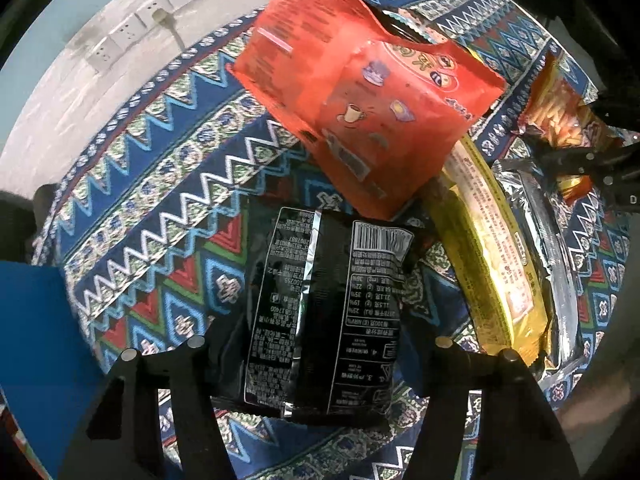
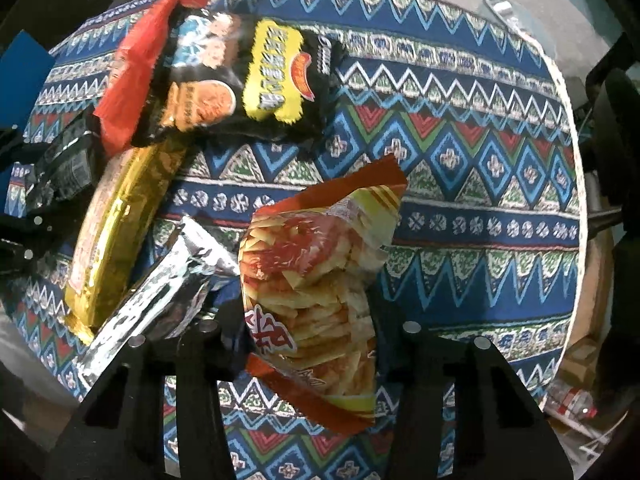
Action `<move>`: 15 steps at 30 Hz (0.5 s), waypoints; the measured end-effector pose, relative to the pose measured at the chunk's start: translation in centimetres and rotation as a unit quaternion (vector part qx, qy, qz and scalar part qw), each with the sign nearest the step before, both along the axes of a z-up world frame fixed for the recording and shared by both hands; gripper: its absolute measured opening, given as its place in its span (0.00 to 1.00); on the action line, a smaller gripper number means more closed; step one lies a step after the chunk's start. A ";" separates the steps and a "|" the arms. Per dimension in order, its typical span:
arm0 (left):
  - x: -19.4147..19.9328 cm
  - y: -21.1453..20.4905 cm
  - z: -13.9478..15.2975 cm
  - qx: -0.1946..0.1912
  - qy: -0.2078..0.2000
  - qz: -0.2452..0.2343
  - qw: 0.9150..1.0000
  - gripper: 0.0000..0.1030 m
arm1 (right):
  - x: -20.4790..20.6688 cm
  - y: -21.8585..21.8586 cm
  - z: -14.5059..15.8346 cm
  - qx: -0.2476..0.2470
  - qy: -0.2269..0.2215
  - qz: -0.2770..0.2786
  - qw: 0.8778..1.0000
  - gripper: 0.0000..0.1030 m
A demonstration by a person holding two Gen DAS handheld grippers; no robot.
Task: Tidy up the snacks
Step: 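Grasp the black packet with the left tool while the right tool grasps the orange chip bag, then lift the black packet and orange chip bag with both tools over the box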
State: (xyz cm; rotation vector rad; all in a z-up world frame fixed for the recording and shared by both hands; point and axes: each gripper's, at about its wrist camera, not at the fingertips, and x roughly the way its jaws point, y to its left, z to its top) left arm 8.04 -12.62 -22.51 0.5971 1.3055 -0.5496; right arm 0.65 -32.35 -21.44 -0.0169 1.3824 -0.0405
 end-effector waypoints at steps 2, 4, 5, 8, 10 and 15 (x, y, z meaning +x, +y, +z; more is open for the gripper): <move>-0.5 0.0 0.2 -0.003 -0.001 0.005 1.000 0.63 | -0.1 0.4 0.6 -0.001 -0.007 0.004 1.000 0.42; -1.1 0.2 0.5 -0.005 -0.003 0.008 1.000 0.63 | 0.0 0.4 1.1 -0.002 -0.011 0.006 1.000 0.42; -1.3 0.5 0.6 -0.005 -0.005 0.009 1.000 0.63 | 0.0 0.6 1.5 0.000 -0.014 0.006 1.000 0.42; -2.1 1.4 1.4 -0.006 -0.012 0.018 1.000 0.63 | -0.2 1.1 2.7 0.004 -0.025 0.010 1.000 0.41; -3.3 1.3 2.6 -0.011 -0.016 0.027 0.999 0.63 | -0.3 1.4 3.6 0.006 -0.031 0.013 0.999 0.41; -3.9 2.5 5.4 -0.028 -0.034 0.045 0.998 0.63 | -0.6 2.6 6.0 0.009 -0.051 0.025 0.998 0.41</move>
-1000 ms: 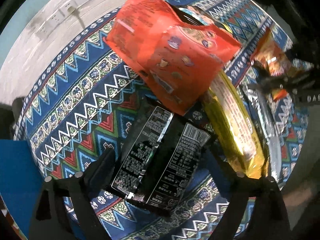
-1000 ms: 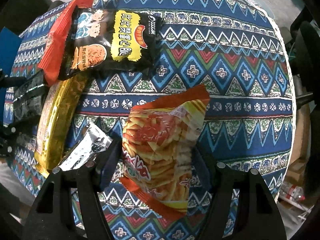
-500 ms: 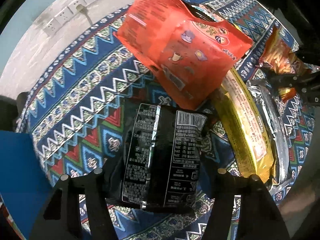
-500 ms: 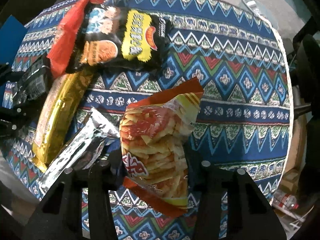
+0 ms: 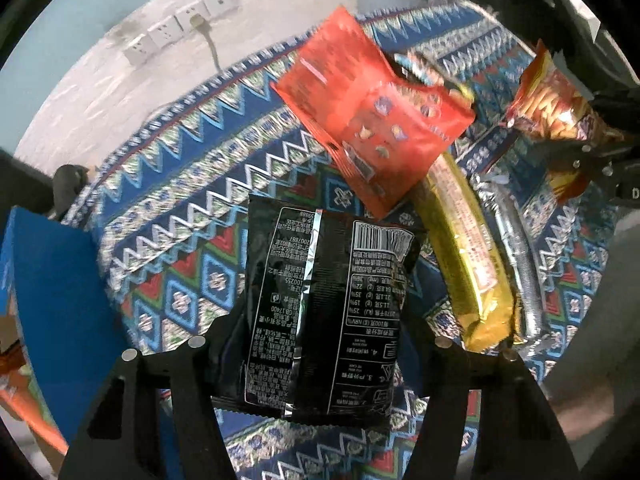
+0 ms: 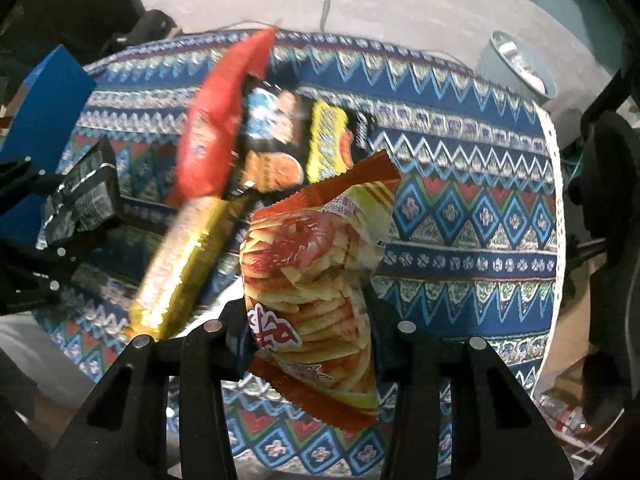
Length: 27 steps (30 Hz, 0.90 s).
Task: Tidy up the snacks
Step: 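Lift the black packet and orange chip bag with both tools over the box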
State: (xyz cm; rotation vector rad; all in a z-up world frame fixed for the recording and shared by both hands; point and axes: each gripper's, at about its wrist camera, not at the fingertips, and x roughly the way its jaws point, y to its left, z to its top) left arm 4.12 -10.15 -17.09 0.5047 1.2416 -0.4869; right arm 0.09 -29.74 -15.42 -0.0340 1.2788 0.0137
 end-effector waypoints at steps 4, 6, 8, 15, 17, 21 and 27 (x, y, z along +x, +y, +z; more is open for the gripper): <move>-1.1 0.9 2.4 -0.010 -0.022 0.011 1.000 0.63 | 0.0 1.3 1.4 -0.002 -0.013 0.011 1.000 0.41; -1.6 1.4 3.6 -0.013 -0.034 0.018 0.999 0.63 | -0.1 2.2 2.1 -0.001 -0.019 0.016 1.000 0.41; -2.0 2.0 4.7 -0.015 -0.046 0.024 0.999 0.63 | 0.0 2.7 2.8 -0.001 -0.028 0.024 0.999 0.41; -2.3 4.8 7.5 -0.031 -0.076 0.053 0.995 0.63 | 0.1 5.4 4.8 0.009 -0.048 0.046 0.998 0.41; -2.5 5.6 8.2 -0.032 -0.086 0.060 0.994 0.63 | 0.2 6.0 5.2 0.013 -0.052 0.051 0.997 0.41; -2.9 7.1 9.4 -0.038 -0.098 0.073 0.992 0.63 | 0.1 7.8 6.3 0.019 -0.061 0.063 0.996 0.41; -3.2 9.4 10.8 -0.042 -0.117 0.092 0.988 0.63 | 0.7 10.9 7.7 0.029 -0.070 0.084 0.994 0.41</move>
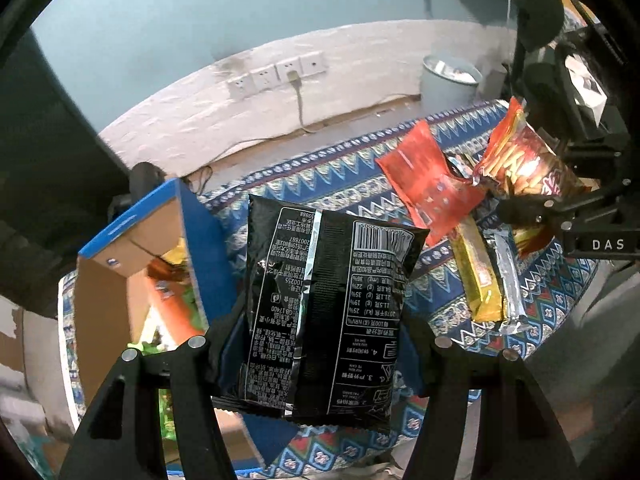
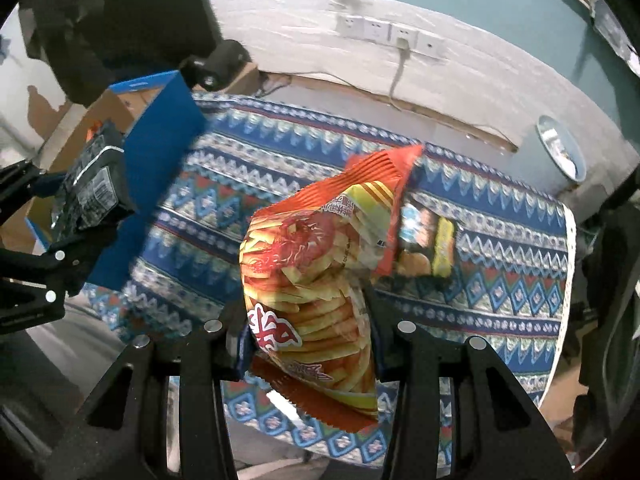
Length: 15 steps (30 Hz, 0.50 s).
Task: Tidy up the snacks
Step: 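Lift the black packet and orange chip bag with both tools over the box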
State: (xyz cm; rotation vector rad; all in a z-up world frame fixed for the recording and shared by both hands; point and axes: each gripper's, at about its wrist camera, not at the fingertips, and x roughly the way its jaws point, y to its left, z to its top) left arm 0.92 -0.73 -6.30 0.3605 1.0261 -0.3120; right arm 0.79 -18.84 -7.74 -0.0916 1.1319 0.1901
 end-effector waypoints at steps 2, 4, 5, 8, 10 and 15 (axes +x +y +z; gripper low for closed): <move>-0.1 0.9 0.3 -0.004 -0.004 0.009 1.000 0.63 | 0.3 1.0 0.3 0.002 -0.001 0.008 1.000 0.41; -0.1 1.7 0.5 -0.006 -0.007 0.015 1.000 0.63 | 0.5 1.8 0.6 0.003 -0.003 0.013 1.000 0.41; -0.1 2.1 0.6 -0.007 -0.009 0.019 1.000 0.63 | 0.7 2.4 0.7 0.003 -0.003 0.017 1.000 0.41; -0.2 3.5 1.0 -0.008 -0.016 0.031 0.999 0.63 | 1.2 4.0 1.0 0.004 -0.006 0.028 1.000 0.41; -0.3 4.7 1.2 -0.013 -0.019 0.040 0.999 0.63 | 1.5 4.9 1.2 0.005 -0.007 0.035 0.999 0.41; -0.3 7.2 1.6 -0.019 -0.026 0.066 0.997 0.63 | 2.3 7.6 1.7 0.007 -0.010 0.055 0.998 0.41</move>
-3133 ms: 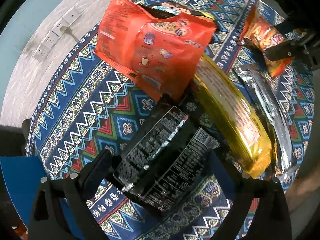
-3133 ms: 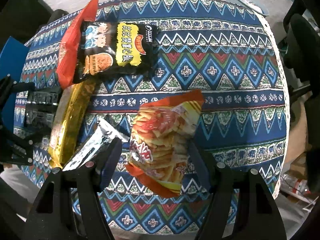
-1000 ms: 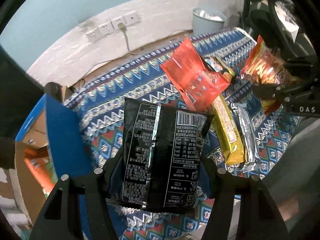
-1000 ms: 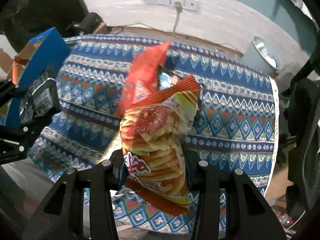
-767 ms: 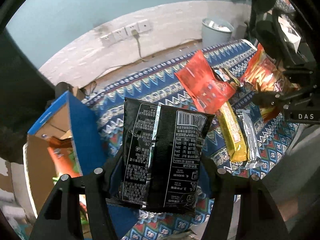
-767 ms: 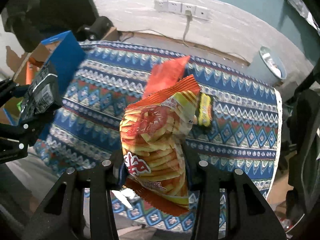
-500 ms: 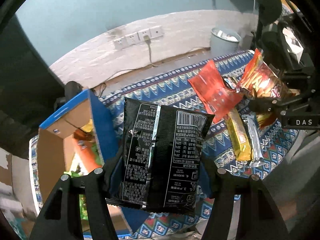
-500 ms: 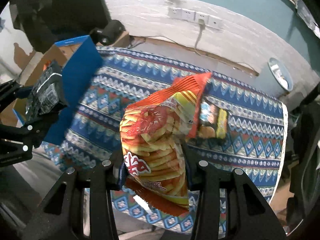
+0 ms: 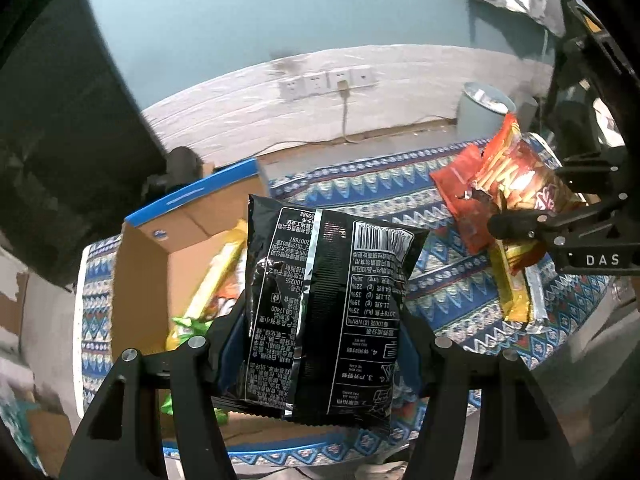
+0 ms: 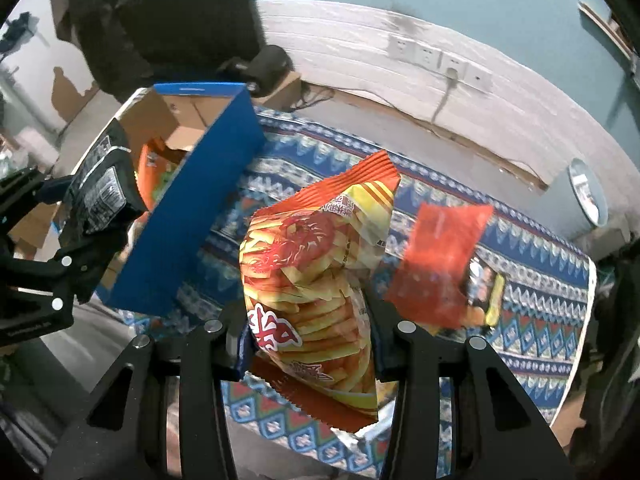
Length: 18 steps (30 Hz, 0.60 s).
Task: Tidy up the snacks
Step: 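Lift the black packet and orange chip bag with both tools over the box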
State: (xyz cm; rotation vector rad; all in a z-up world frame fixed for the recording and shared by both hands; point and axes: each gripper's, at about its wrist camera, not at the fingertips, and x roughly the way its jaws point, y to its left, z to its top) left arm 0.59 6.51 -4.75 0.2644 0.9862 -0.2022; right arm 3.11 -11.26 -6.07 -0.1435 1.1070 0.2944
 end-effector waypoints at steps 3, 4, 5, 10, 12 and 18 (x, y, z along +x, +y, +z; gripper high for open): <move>0.1 1.6 0.2 -0.004 -0.003 0.015 1.000 0.63 | 0.5 1.9 0.2 0.000 -0.001 0.014 1.000 0.41; 0.1 2.1 0.2 -0.006 -0.004 0.020 1.000 0.63 | 0.6 2.5 0.2 -0.001 -0.002 0.017 1.000 0.41; 0.1 2.6 0.2 -0.006 -0.005 0.024 1.000 0.63 | 0.8 3.1 0.3 -0.001 -0.002 0.021 1.000 0.41; 0.1 5.2 0.4 -0.009 -0.008 0.052 0.999 0.63 | 1.5 5.8 0.5 0.002 -0.001 0.039 0.999 0.41; 0.2 6.0 0.5 -0.010 -0.009 0.060 0.998 0.63 | 1.8 6.8 0.6 0.004 0.000 0.045 0.999 0.41; 0.6 8.9 0.2 -0.002 -0.013 0.095 0.995 0.63 | 2.8 10.1 1.0 0.008 -0.001 0.064 0.998 0.41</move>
